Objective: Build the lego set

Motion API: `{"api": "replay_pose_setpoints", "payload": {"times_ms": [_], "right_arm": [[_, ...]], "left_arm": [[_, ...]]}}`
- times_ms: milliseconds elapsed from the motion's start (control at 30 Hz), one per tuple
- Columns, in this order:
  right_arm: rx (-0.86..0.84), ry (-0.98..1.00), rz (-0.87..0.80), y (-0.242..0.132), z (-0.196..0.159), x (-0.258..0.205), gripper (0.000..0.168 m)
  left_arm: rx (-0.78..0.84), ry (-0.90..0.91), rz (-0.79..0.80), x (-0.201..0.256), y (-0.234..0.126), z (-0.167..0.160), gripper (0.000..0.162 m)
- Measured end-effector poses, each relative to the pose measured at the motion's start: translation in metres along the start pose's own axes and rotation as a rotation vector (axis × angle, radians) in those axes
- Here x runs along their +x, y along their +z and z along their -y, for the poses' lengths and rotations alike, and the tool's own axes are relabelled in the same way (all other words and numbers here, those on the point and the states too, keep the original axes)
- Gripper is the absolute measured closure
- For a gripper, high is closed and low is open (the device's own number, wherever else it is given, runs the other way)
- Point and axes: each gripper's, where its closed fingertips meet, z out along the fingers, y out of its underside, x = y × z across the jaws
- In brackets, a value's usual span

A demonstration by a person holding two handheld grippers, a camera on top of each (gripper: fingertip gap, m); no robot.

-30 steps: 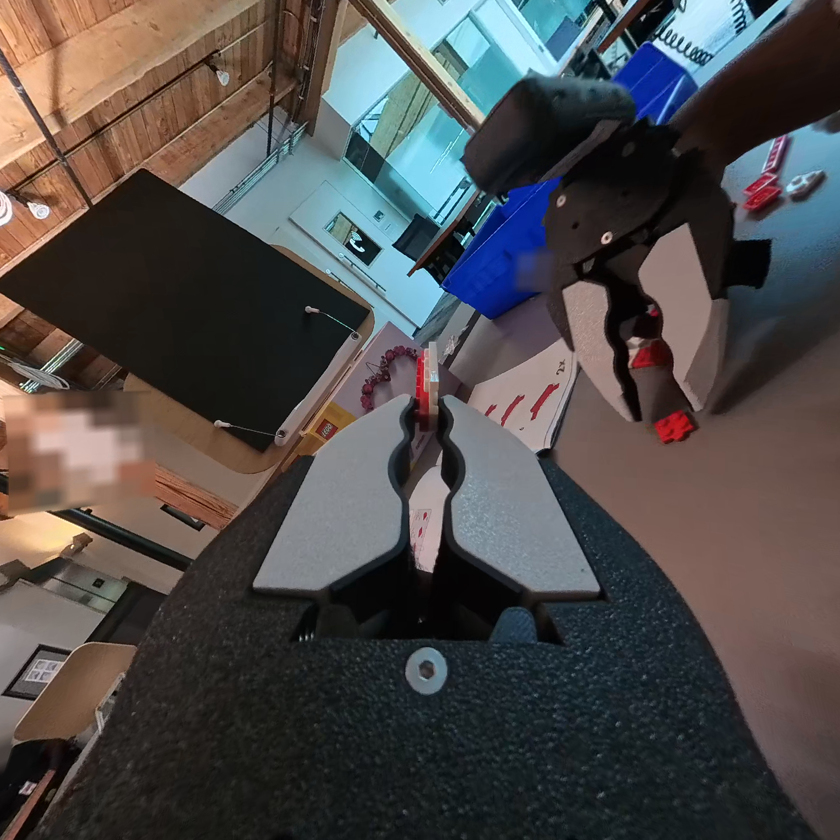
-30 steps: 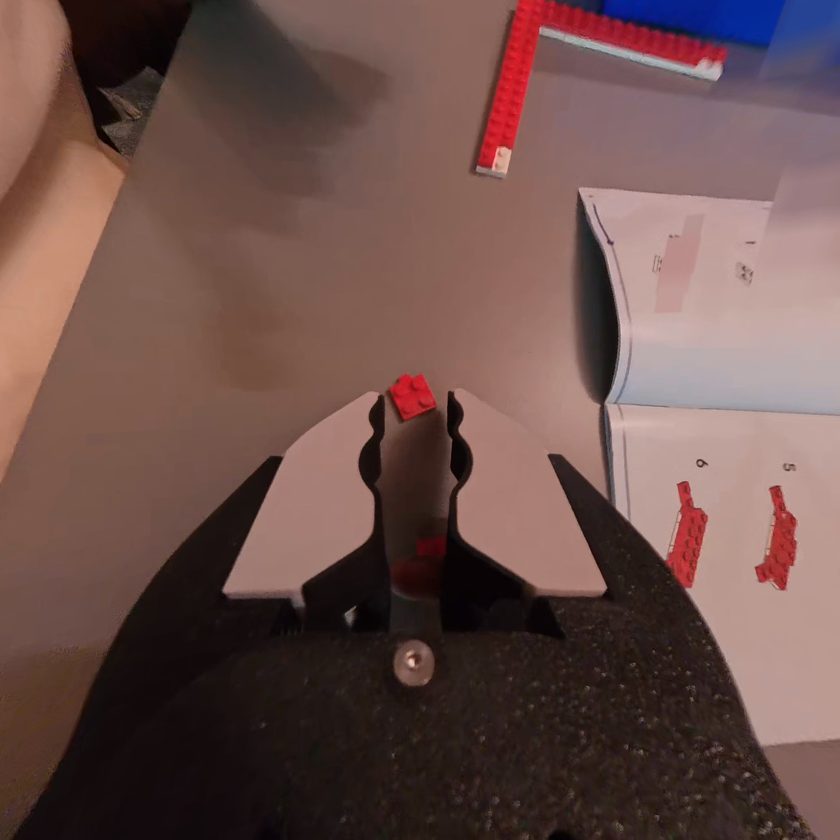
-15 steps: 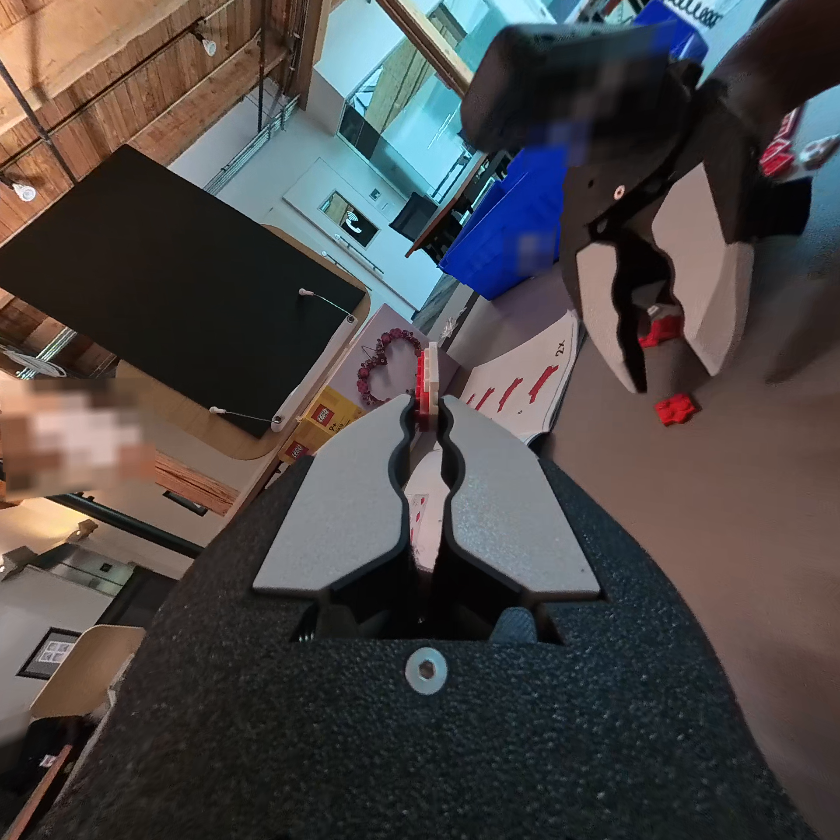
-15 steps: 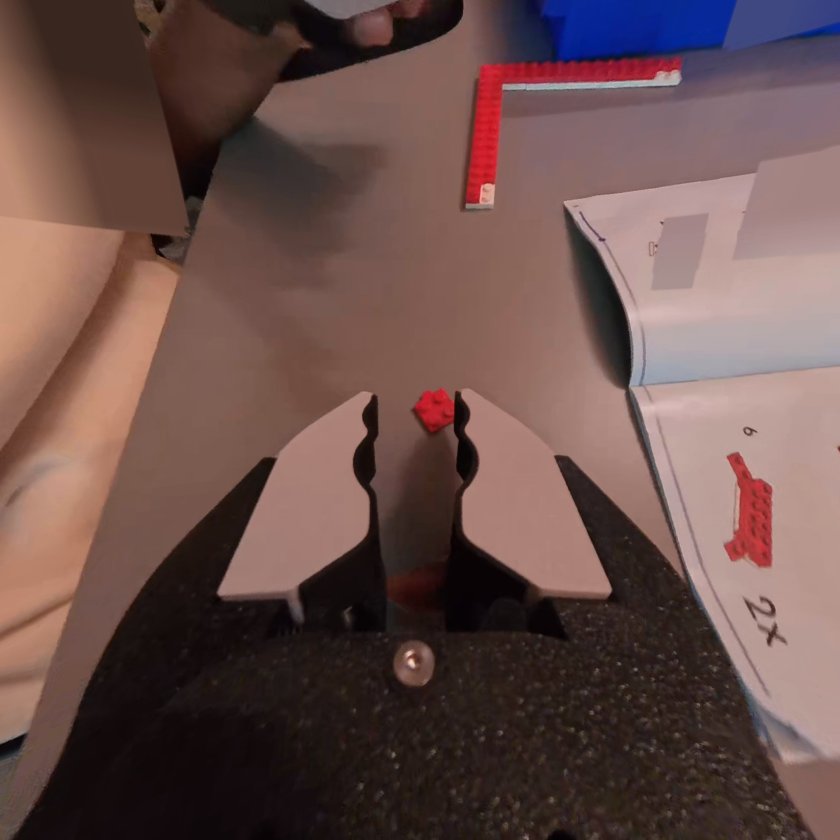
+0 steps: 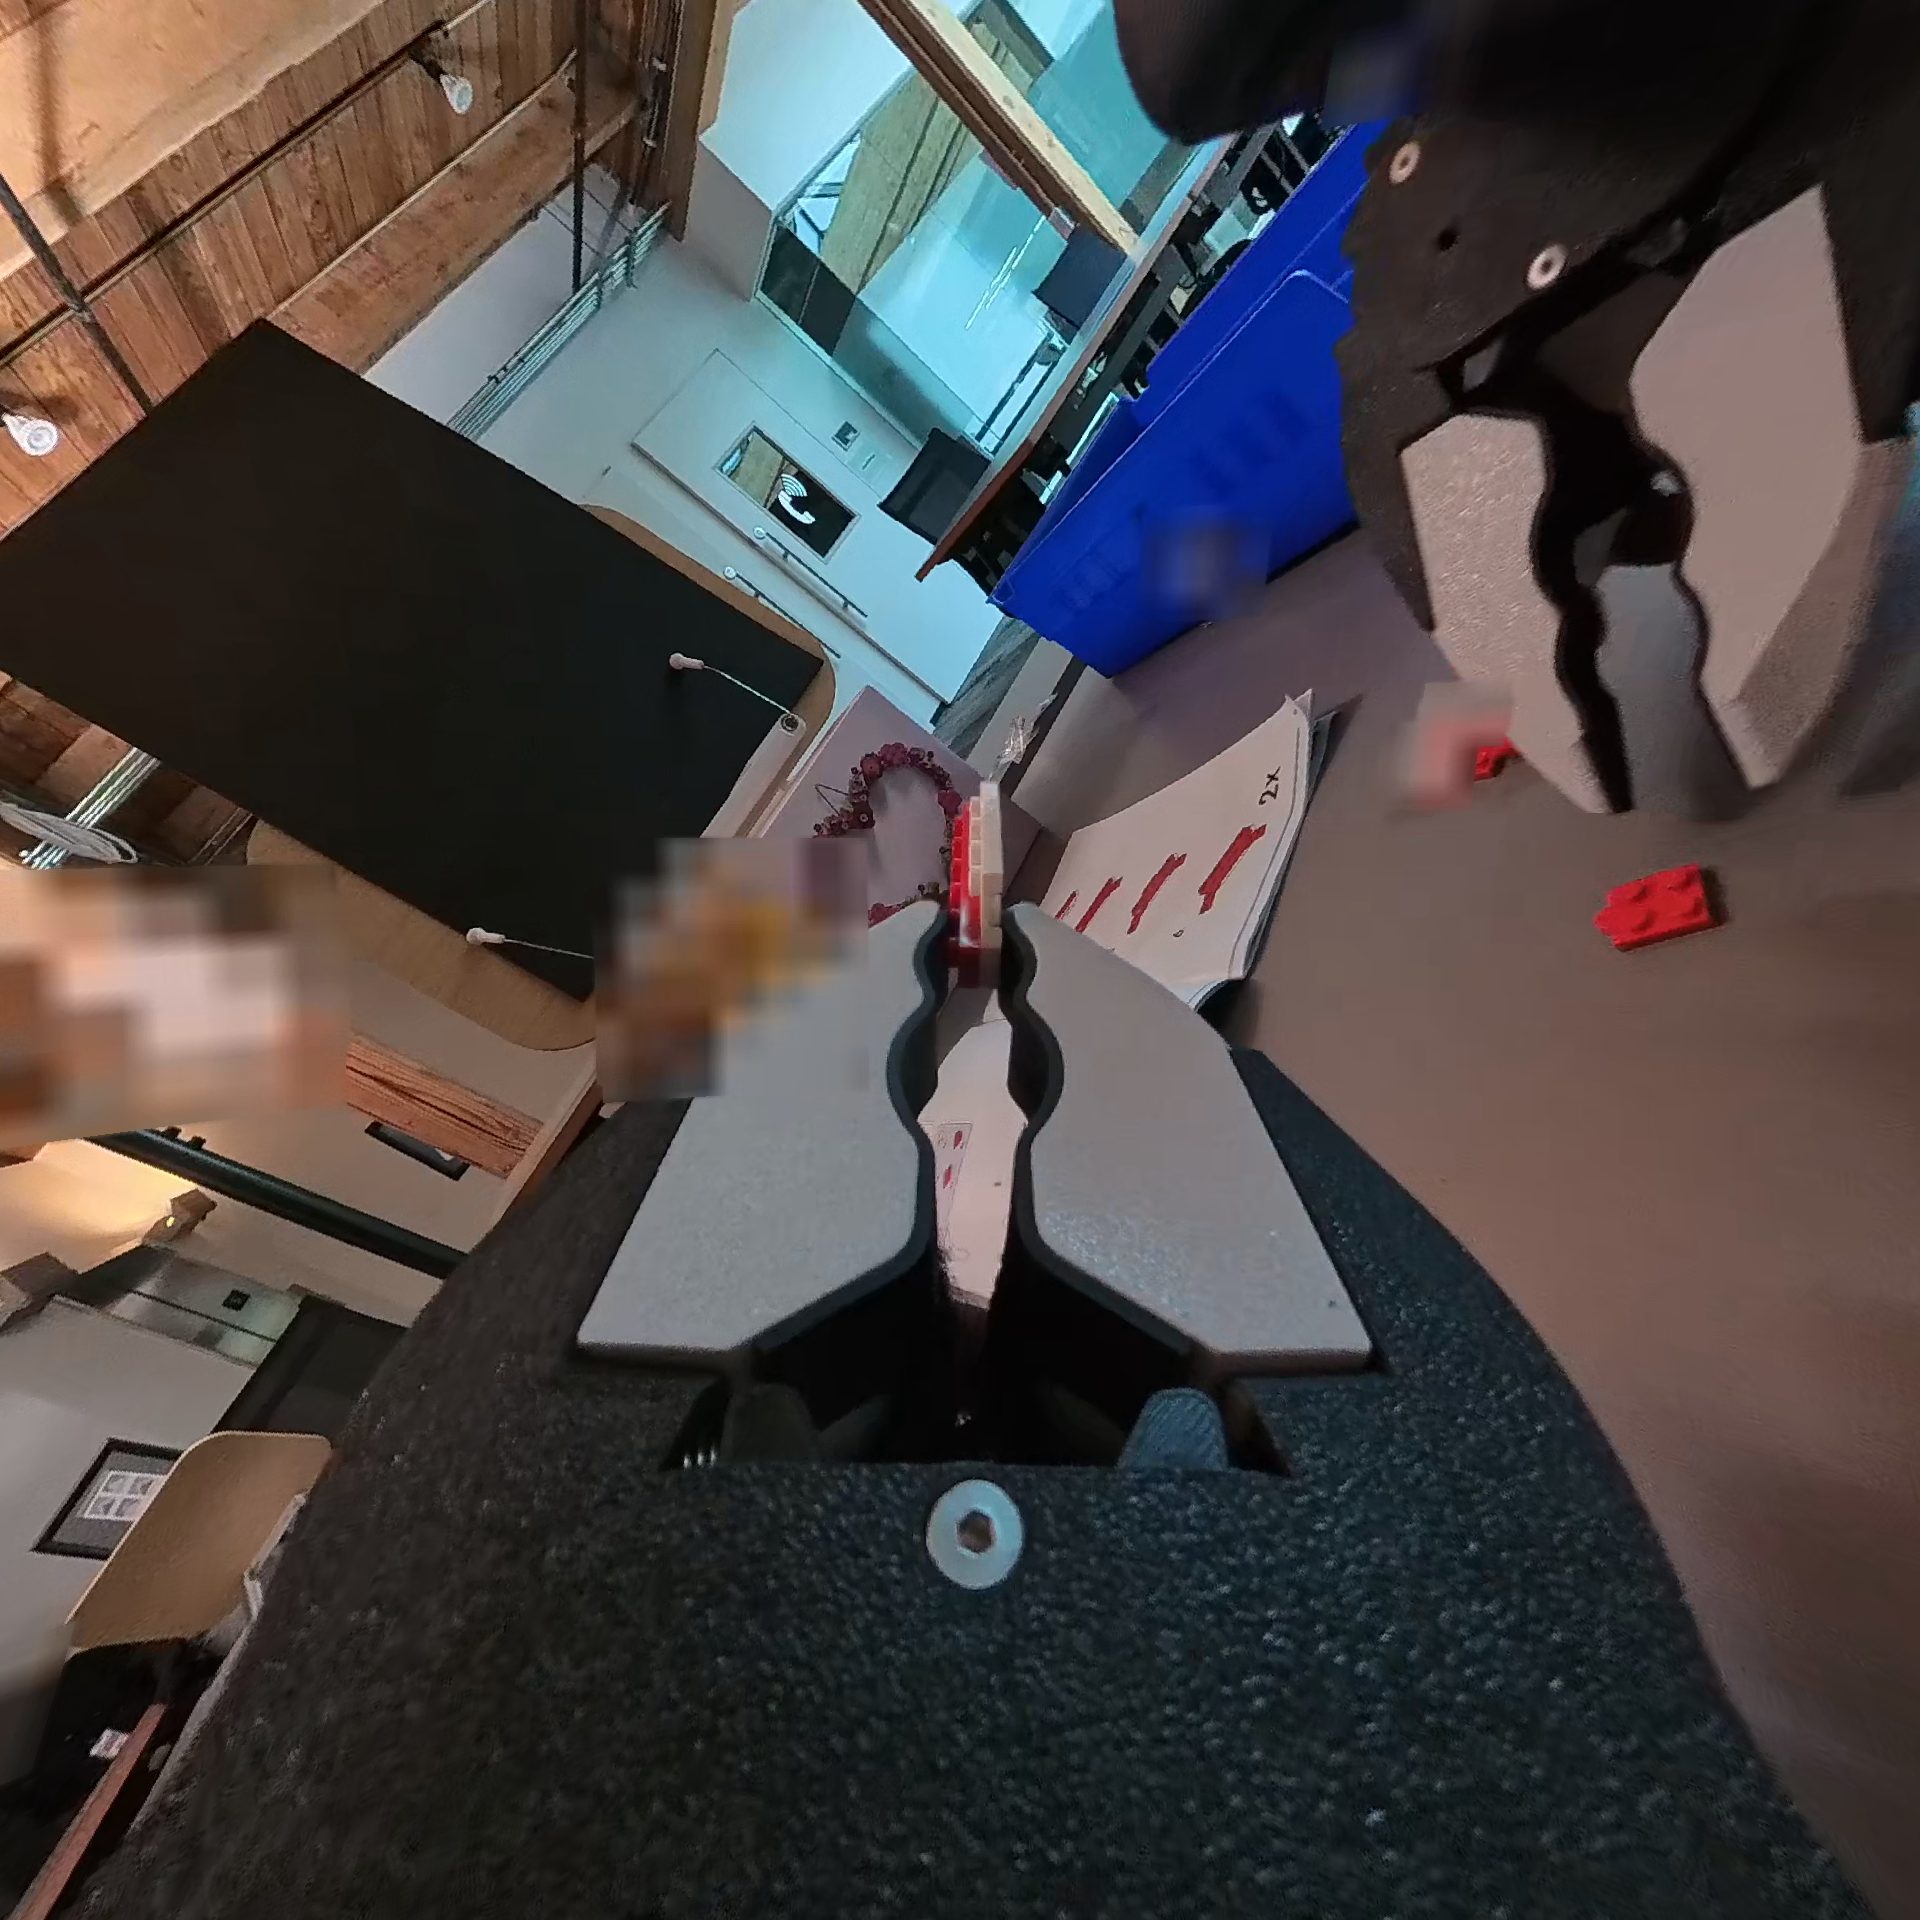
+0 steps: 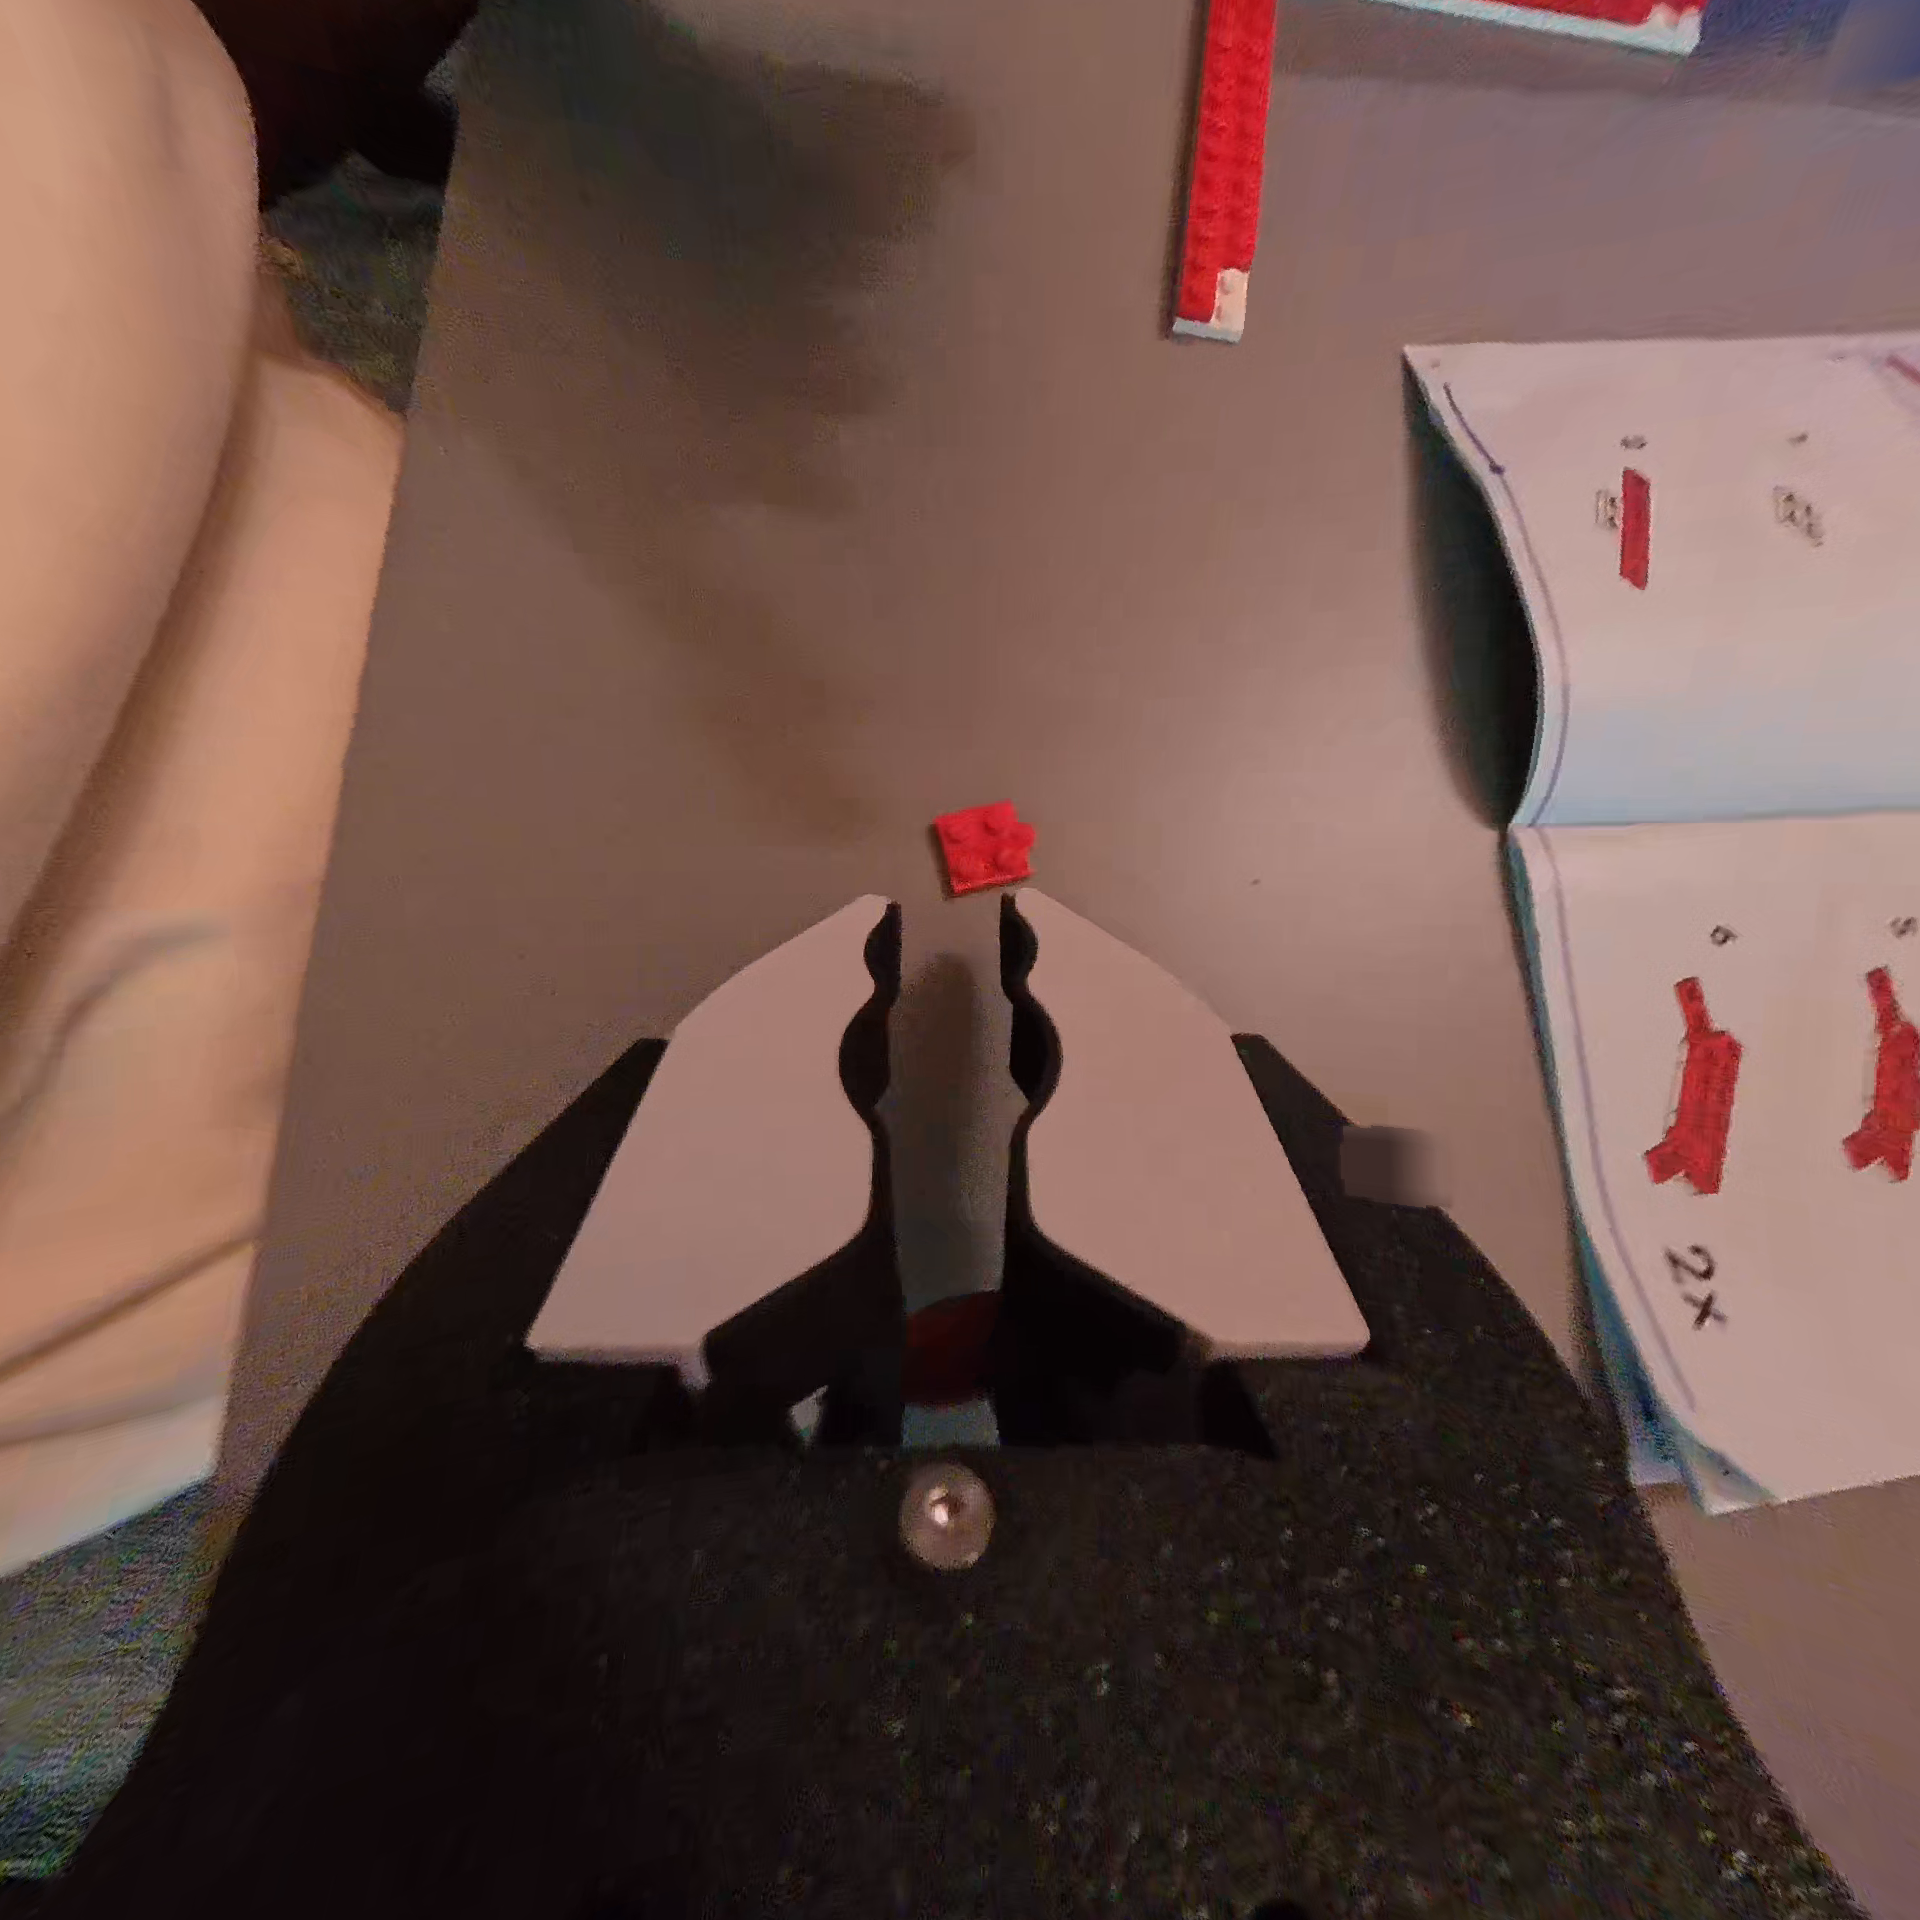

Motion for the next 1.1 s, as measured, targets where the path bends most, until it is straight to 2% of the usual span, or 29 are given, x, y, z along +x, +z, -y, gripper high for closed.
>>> {"api": "replay_pose_setpoints", "payload": {"times_ms": [100, 167, 233, 300, 433, 567, 667, 833, 1100], "right_arm": [[-0.025, -0.112, 0.046, 0.008, -0.001, 0.007, 0.147], [-0.039, -0.076, 0.112, 0.015, -0.001, 0.009, 0.140], [-0.022, -0.054, 0.161, 0.019, 0.000, 0.007, 0.141], [-0.001, -0.047, 0.152, 0.021, 0.001, 0.009, 0.152], [0.022, 0.030, 0.064, 0.018, 0.004, 0.016, 0.152], [0.097, 0.180, -0.028, -0.021, 0.038, 0.033, 0.152], [0.094, 0.226, -0.107, -0.058, 0.075, 0.054, 0.152], [-0.073, 0.210, -0.202, -0.084, 0.117, 0.080, 0.152], [-0.413, 0.198, -0.191, -0.068, 0.115, 0.086, 0.152]], "left_arm": [[0.001, 0.003, -0.008, 0.002, 0.000, 0.000, 0.154], [0.000, 0.004, -0.010, 0.002, 0.001, 0.000, 0.154], [0.001, 0.002, -0.015, 0.003, 0.000, 0.000, 0.154], [-0.002, 0.000, -0.017, 0.004, 0.000, 0.000, 0.154], [-0.063, -0.021, 0.042, -0.004, 0.002, -0.008, 0.154], [-0.306, -0.059, 0.281, -0.024, 0.006, -0.026, 0.154], [-0.405, -0.041, 0.377, -0.024, 0.012, -0.018, 0.154], [-0.450, 0.055, 0.408, -0.009, 0.031, -0.001, 0.154], [-0.467, 0.104, 0.438, -0.008, 0.030, -0.005, 0.155]]}}
